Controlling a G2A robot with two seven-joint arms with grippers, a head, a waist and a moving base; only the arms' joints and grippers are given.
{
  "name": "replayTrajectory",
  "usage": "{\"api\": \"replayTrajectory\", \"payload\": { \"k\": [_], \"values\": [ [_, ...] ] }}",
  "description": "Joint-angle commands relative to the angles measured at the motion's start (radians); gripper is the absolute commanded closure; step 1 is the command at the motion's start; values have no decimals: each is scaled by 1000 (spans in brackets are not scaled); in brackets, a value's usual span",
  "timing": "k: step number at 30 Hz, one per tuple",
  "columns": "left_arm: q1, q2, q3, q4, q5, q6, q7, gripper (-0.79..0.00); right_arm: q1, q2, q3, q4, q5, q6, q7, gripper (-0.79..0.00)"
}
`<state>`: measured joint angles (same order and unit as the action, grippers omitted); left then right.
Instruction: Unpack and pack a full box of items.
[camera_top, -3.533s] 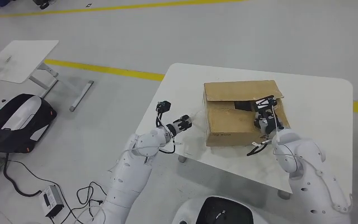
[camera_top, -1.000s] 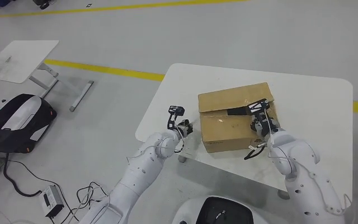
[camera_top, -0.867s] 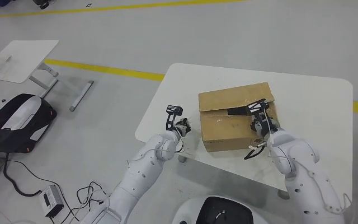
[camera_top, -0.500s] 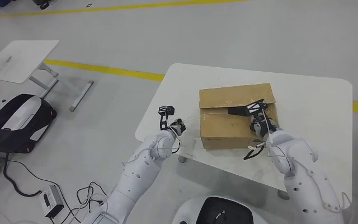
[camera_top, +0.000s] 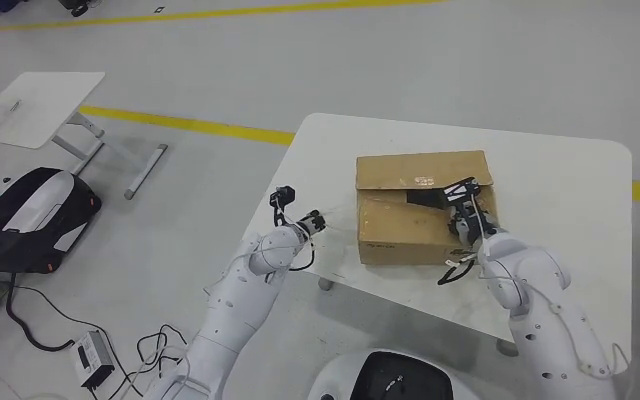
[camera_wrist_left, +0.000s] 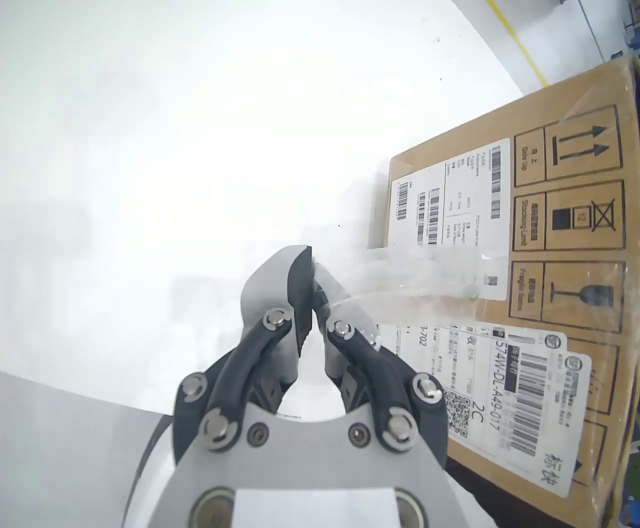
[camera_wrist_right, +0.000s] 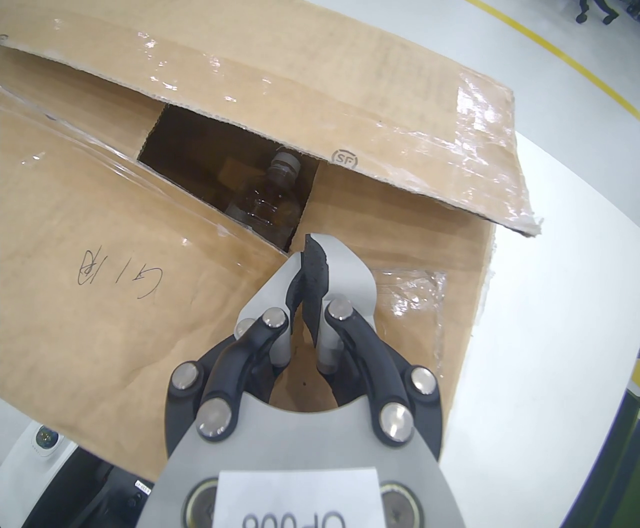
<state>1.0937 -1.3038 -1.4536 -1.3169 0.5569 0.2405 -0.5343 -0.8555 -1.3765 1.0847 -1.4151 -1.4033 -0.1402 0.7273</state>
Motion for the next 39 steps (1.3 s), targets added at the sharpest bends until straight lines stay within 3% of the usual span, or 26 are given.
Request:
{"api": "replayTrajectory", "payload": {
  "k": [1,22,31,36,37,39],
  "values": [
    [1,0,-12,-1,-33,3,2,0,0,0,1,1,-2,0,0,0],
    [34,13,-65,-68,-123,-34,17,0,-5,-3,12,-4,-10,1,3,0],
    [71,21,-53,-147,-75,-43,27,0,-8,-4,23,-11,-14,5,8,0],
    [88,28,-32,-202,49,-56,64,0,-11,-3,28,-20,-16,5,11,0],
    [95,29,-26,-219,75,-56,74,-3,-12,-3,29,-21,-16,5,10,0],
    [109,32,-12,-253,138,-60,95,-108,-13,-4,30,-26,-14,6,9,0]
  ]
}}
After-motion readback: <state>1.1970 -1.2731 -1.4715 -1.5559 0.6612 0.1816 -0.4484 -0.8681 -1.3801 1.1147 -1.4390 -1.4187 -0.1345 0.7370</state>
